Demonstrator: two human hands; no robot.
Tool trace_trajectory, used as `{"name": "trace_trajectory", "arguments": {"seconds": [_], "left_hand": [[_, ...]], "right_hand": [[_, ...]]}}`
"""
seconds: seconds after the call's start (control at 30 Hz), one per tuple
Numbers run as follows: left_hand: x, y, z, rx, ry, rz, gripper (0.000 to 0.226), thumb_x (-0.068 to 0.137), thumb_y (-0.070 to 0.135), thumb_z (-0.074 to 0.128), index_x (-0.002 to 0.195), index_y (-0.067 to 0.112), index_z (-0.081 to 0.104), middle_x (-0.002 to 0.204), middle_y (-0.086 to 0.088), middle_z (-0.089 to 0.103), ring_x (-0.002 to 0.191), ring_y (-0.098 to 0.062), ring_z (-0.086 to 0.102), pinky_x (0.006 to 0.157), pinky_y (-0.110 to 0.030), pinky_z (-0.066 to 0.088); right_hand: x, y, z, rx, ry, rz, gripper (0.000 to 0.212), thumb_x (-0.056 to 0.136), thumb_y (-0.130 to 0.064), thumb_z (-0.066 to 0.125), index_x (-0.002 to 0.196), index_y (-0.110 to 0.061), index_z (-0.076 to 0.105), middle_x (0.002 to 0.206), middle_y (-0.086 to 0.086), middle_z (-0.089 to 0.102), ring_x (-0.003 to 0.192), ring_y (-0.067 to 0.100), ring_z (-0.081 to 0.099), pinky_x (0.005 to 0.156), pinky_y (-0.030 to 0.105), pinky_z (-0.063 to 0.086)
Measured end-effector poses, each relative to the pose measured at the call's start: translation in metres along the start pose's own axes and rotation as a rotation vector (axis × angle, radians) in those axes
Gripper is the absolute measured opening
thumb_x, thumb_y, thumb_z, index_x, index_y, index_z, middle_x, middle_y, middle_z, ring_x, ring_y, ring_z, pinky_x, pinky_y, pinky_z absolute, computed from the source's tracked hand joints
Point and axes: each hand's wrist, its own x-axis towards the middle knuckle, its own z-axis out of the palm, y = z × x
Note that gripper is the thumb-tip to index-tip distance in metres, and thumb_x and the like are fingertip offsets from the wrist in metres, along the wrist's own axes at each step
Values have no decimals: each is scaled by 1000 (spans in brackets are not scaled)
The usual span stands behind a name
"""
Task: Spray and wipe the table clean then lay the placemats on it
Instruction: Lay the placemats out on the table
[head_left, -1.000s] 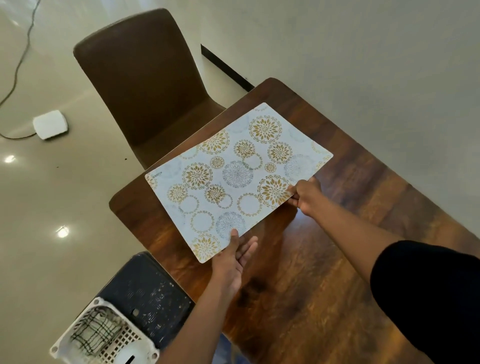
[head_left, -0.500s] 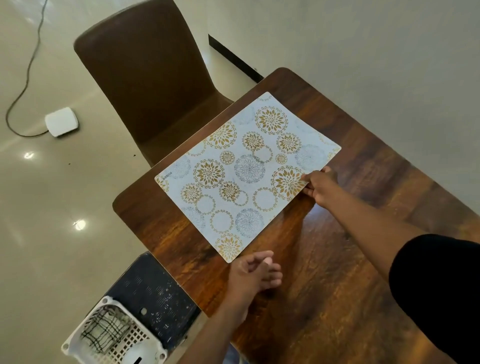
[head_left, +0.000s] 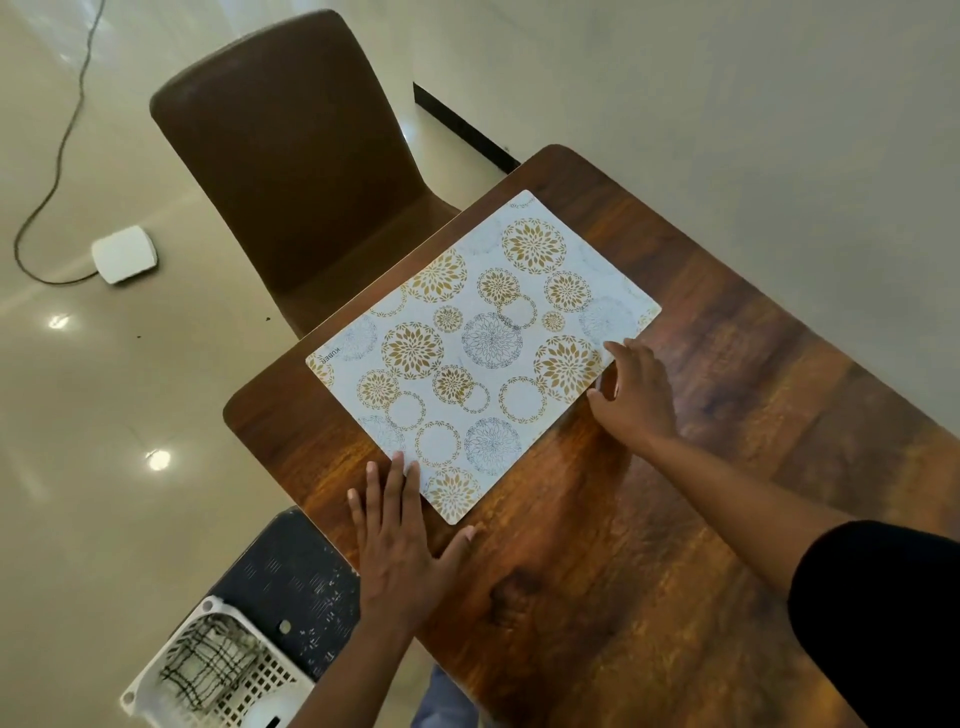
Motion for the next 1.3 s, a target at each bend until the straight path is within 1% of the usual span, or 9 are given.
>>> {"name": "trace_trajectory", "arguments": {"seconds": [0.07, 0.13, 0.27, 0.47, 0.6, 0.7, 0.93, 1.1, 1.3], "left_hand": [[0, -1, 3, -8, -8, -15, 107, 92, 76, 54, 171, 15, 15, 180, -2, 4, 166, -29, -7, 132, -61, 1], [1, -1, 5, -23, -10, -32, 104, 94, 75, 50, 171, 15, 13, 180, -1, 1, 166, -29, -9, 132, -61, 1], [1, -1, 8, -44, -4, -41, 99, 97, 73, 46, 171, 17, 12, 180, 1, 1, 166, -29, -11, 131, -62, -1], [2, -4, 12, -43, 14, -35, 98, 97, 70, 47, 171, 18, 12, 180, 1, 1, 166, -30, -10, 131, -63, 0], [0, -5, 11, -68, 25, -7, 97, 94, 62, 50, 171, 17, 13, 180, -1, 3, 166, -32, -9, 130, -67, 2], [0, -5, 10, -77, 17, -9, 96, 94, 60, 51, 171, 18, 12, 180, 0, 2, 166, -32, -10, 130, -67, 2], [1, -5, 12, -47, 4, -23, 92, 97, 63, 47, 171, 20, 14, 180, 1, 3, 165, -31, -12, 130, -66, 1], [2, -4, 12, -36, 13, -35, 90, 97, 65, 45, 171, 22, 17, 180, 0, 0, 166, -30, -12, 131, -63, -1], [3, -2, 13, -46, 32, -71, 96, 95, 67, 46, 171, 18, 14, 180, -1, 3, 166, -27, -9, 132, -59, 1]], "right_hand": [[-2, 4, 3, -68, -66, -35, 75, 93, -43, 68, 157, -26, 34, 166, 5, 27, 152, 32, 25, 118, 54, 31], [-3, 7, 6, -107, -81, -52, 75, 95, -50, 64, 158, -29, 32, 169, 3, 24, 155, 30, 20, 120, 53, 27], [-2, 10, 7, -128, -90, -47, 75, 95, -55, 60, 159, -31, 29, 171, -1, 21, 156, 28, 17, 119, 55, 27], [0, 8, 6, -120, -106, -28, 76, 95, -56, 60, 160, -34, 28, 172, -4, 16, 156, 28, 15, 118, 58, 27], [-1, 6, 7, -105, -115, -11, 75, 95, -54, 60, 160, -35, 27, 172, -6, 14, 157, 27, 12, 117, 60, 27], [-2, 5, 7, -91, -120, 0, 74, 95, -53, 61, 159, -35, 28, 173, -6, 13, 157, 26, 12, 116, 61, 28], [1, 4, 3, -108, -164, 14, 76, 96, -54, 60, 161, -38, 23, 173, -9, 7, 156, 30, 10, 114, 62, 30], [5, 1, 0, -155, -191, 11, 78, 96, -58, 58, 161, -39, 19, 173, -11, 3, 155, 31, 10, 113, 62, 29], [10, -1, -6, -198, -247, 3, 82, 96, -61, 57, 163, -41, 13, 173, -13, -4, 154, 34, 8, 112, 62, 29]]}}
